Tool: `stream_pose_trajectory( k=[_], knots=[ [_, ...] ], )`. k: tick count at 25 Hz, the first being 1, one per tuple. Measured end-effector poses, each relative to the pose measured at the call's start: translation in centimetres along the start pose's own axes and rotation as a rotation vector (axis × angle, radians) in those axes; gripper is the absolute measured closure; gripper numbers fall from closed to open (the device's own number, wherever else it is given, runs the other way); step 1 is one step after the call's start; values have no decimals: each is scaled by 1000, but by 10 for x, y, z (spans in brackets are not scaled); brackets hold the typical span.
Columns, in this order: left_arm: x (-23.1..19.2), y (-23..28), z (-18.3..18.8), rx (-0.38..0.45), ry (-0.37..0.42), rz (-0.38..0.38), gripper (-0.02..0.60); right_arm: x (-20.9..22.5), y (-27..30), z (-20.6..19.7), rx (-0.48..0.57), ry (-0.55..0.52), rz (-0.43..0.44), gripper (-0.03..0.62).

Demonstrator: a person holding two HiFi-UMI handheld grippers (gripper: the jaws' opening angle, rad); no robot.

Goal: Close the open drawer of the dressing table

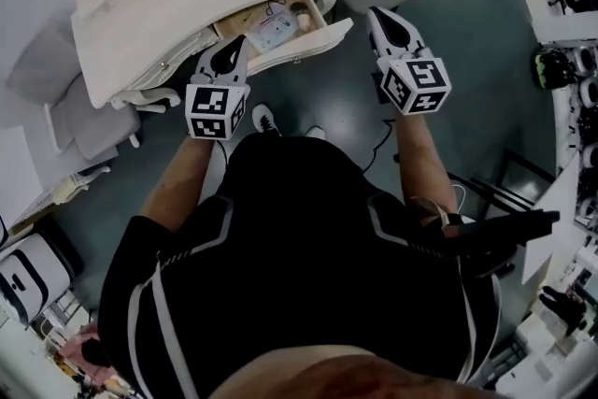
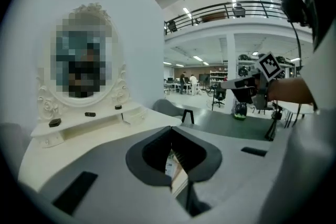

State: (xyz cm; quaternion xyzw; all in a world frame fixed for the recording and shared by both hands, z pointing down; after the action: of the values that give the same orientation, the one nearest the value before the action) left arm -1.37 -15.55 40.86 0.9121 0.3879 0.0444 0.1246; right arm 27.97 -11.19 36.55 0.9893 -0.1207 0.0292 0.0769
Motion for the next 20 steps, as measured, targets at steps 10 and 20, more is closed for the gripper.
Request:
stream_pose_trajectory(
  k=[10, 20],
  knots=[
    [-18, 20, -78, -111, -69, -120, 577, 0, 41, -91, -160, 2, -55, 589],
    [4, 37, -144, -202, -173, -21, 577, 34, 58, -185, -375, 10, 46, 589]
  ],
)
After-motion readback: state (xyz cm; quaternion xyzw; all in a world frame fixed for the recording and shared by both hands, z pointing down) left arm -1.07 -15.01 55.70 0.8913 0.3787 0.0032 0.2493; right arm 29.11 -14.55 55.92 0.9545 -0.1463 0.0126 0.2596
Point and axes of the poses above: the fingertips, and each gripper's own axes: y forward along the fingers, x to its right, z out of its top, the point moved 7 cm from there along -y, backward along the fingers, and after that the axes turned 7 degrees about x, right-handed, at the moved point
